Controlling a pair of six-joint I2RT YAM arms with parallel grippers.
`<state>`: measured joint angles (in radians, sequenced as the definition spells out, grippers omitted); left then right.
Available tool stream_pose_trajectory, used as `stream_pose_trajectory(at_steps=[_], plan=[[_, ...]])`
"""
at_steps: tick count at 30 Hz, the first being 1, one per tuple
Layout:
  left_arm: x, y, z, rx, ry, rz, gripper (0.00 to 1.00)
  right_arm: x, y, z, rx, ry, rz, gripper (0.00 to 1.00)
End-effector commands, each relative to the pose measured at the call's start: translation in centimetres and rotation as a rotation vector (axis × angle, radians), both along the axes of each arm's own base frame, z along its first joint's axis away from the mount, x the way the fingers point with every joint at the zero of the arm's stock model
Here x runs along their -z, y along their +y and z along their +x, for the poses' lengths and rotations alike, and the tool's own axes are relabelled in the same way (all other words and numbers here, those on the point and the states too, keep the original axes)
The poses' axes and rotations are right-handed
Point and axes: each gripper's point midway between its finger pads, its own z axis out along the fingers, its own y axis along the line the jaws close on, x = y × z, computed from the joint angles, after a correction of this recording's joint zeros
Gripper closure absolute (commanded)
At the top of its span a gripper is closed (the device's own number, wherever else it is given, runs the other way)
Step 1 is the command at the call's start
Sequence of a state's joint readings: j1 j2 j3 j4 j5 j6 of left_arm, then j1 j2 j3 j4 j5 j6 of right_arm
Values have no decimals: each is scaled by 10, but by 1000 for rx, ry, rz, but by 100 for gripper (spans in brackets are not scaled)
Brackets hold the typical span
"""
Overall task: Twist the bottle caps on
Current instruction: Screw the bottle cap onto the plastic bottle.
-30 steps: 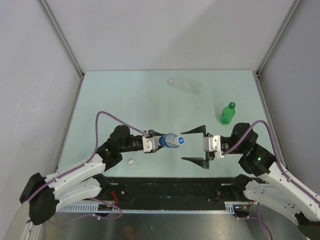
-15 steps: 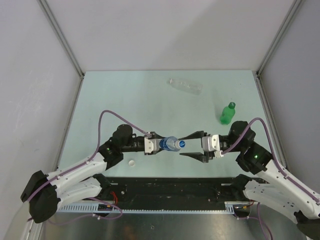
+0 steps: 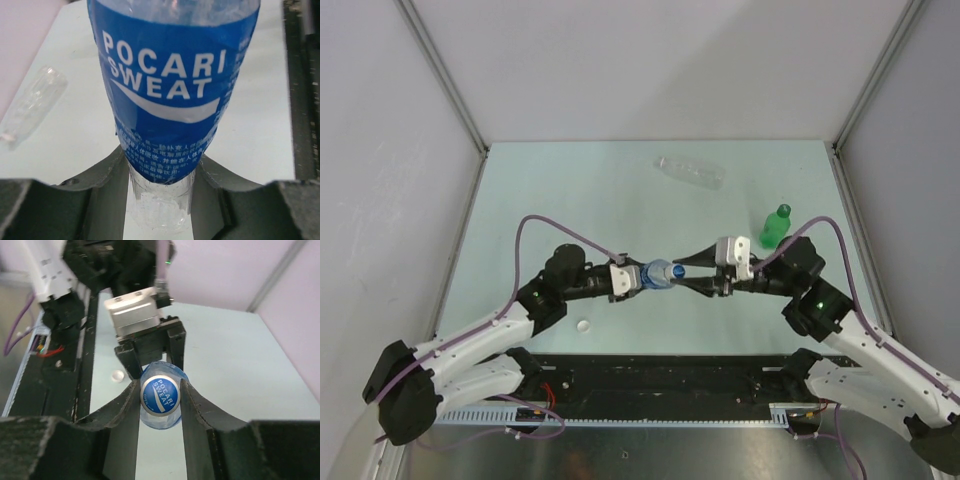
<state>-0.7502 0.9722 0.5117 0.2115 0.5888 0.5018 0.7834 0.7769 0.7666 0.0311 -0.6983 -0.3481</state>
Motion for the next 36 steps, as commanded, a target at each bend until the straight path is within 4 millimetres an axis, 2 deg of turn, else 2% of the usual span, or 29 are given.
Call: stream_pose_trajectory(at_steps=[1, 6, 11, 14, 21, 24, 25, 27, 30, 32, 34, 36], plan=[[-62, 5, 50, -258, -73, -127, 100, 11, -1, 54, 312, 265, 46, 100], [-81, 16, 79, -443, -77, -191, 100, 46, -22, 108, 707, 573, 108, 100], [-92, 25, 102, -615, -117, -239, 100, 87, -37, 136, 1002, 844, 190, 100], [-96, 30, 117, -725, -147, -263, 100, 99, -33, 147, 1079, 957, 274, 100], [-81, 30, 130, -805, -193, -252, 100, 99, -8, 163, 1029, 1113, 404, 100], [-75, 28, 126, -781, -178, -252, 100, 92, -12, 167, 1030, 1088, 416, 77], [-72, 27, 122, -767, -170, -254, 100, 87, -14, 168, 1027, 1053, 414, 73], [-66, 26, 116, -734, -155, -252, 100, 72, -19, 168, 1003, 958, 406, 63], [-51, 20, 104, -656, -135, -227, 100, 39, -22, 161, 910, 759, 371, 39], [-38, 15, 95, -603, -106, -206, 100, 14, -22, 149, 811, 610, 336, 24], [-29, 13, 89, -561, -75, -191, 100, -5, -19, 128, 682, 439, 262, 8], [-25, 7, 78, -476, -53, -170, 100, -18, -17, 100, 538, 283, 188, 2]])
